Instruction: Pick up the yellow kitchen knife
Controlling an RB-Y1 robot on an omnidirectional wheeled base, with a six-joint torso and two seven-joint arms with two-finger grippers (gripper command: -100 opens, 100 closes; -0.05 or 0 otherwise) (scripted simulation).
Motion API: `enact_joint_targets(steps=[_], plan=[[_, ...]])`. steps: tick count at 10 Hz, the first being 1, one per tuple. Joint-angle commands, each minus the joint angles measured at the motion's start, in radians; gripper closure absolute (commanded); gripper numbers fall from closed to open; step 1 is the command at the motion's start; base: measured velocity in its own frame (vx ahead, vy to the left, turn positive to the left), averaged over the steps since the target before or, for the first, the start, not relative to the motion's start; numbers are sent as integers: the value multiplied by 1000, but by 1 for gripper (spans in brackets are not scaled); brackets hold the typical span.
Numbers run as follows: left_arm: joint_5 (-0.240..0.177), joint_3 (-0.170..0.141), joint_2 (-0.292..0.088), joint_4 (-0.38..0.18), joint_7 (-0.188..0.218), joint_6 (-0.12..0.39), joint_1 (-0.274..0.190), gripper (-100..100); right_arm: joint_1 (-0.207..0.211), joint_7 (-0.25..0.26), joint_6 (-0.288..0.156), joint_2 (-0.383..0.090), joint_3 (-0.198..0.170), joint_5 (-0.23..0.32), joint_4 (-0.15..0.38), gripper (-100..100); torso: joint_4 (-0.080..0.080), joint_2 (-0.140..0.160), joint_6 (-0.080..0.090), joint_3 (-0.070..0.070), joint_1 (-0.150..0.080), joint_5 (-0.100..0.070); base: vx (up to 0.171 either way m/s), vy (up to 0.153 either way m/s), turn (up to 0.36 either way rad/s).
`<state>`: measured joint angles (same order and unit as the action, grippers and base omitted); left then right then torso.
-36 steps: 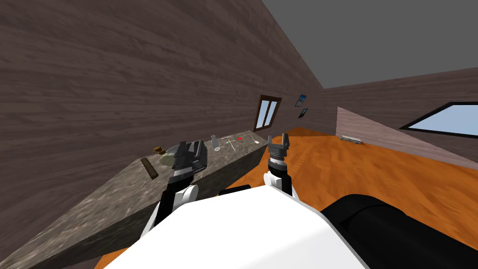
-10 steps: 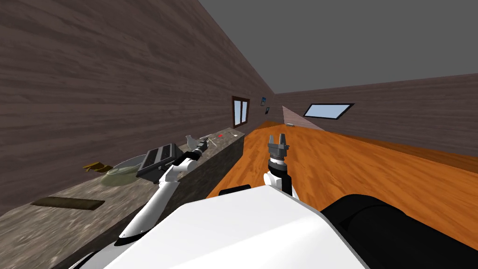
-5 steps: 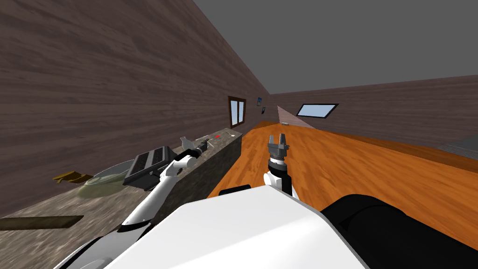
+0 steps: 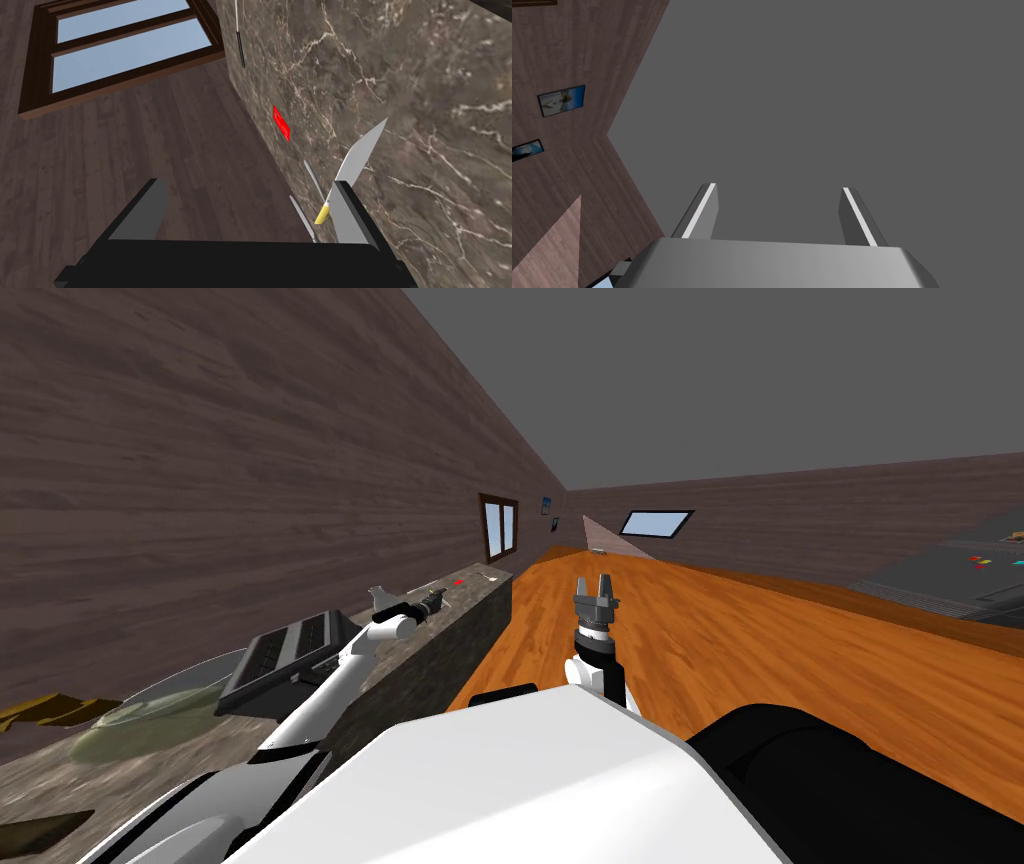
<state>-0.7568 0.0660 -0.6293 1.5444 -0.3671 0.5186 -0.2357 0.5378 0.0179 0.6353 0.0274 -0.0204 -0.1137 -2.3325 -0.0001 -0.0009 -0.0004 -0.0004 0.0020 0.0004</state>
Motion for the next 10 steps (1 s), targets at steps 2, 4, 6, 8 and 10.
enact_joint_targets(steps=[2,4,6,8,10], plan=[[-55,18,-45,-67,-40,78,-56,-100,0,0,0,0,0,0,0,0,0,0,-1,0,0,0,18,15,-189],[-55,18,-45,-99,-40,110,-56,-100,0,0,0,0,0,0,0,0,0,-1,-1,0,1,0,14,14,-44],[-89,29,-77,-159,-65,174,-92,-100,0,0,0,0,0,0,0,0,0,0,0,0,0,0,19,9,-188],[-122,40,-107,-222,-91,236,-126,-100,0,0,0,0,0,0,0,0,0,-1,-1,-1,1,0,28,25,-145],[-153,53,-138,-274,-117,300,-158,-100,0,0,0,0,0,0,0,0,0,-2,0,-1,2,0,38,36,-176]])
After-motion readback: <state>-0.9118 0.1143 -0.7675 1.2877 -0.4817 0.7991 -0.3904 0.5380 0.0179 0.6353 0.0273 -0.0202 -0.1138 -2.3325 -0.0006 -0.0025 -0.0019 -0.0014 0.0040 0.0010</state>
